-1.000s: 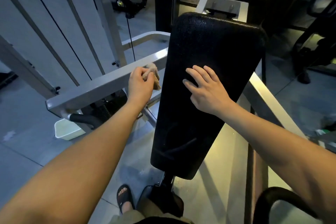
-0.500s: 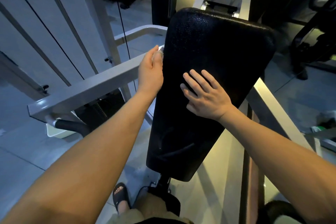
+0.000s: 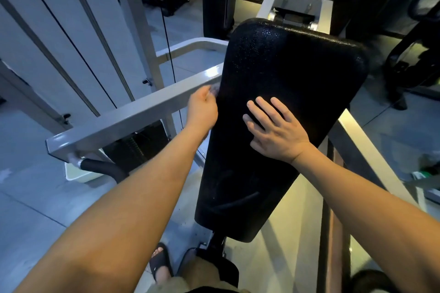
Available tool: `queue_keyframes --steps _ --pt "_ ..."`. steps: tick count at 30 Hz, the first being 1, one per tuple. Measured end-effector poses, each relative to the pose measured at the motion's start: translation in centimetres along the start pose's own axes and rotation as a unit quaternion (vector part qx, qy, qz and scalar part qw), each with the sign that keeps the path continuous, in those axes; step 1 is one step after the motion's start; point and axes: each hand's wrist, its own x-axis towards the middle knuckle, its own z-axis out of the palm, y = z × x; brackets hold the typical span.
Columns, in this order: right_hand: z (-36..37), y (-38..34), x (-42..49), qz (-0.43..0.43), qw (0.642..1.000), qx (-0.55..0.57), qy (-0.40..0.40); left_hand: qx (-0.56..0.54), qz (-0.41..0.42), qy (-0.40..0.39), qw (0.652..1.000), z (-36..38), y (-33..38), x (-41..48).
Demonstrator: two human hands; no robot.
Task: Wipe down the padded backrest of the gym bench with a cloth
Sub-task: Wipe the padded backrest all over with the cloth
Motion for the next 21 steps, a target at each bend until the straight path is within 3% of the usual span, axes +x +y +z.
queue_keyframes --steps 3,7,12,15,19,21 --pt "0.1 -0.1 0.0 -0.002 1.000 0.003 0.000 -0.029 0.075 0.032 0.996 -0.1 4.3 1.6" --pt "0.4 -0.1 -0.1 0.002 1.000 -0.002 0.010 0.004 0.111 0.051 0.993 0.3 2.5 -1.2" --pt "0.5 -0.1 -0.1 -0.003 1.000 -0.012 0.002 0.079 -0.029 0.001 0.996 0.1 -5.7 -3.3" --pt "0.4 0.0 -0.1 -0.002 1.000 -0.018 -0.004 0.042 -0.078 0.000 0.996 0.3 -4.6 -2.2" --pt "0.4 -0.1 -0.1 0.000 1.000 -0.016 -0.009 -0.031 0.039 0.053 0.997 0.5 1.1 -1.4" --pt "0.5 -0.2 -0.1 0.000 1.000 -0.014 -0.006 -0.025 0.072 0.049 0.996 0.7 0.5 -2.2"
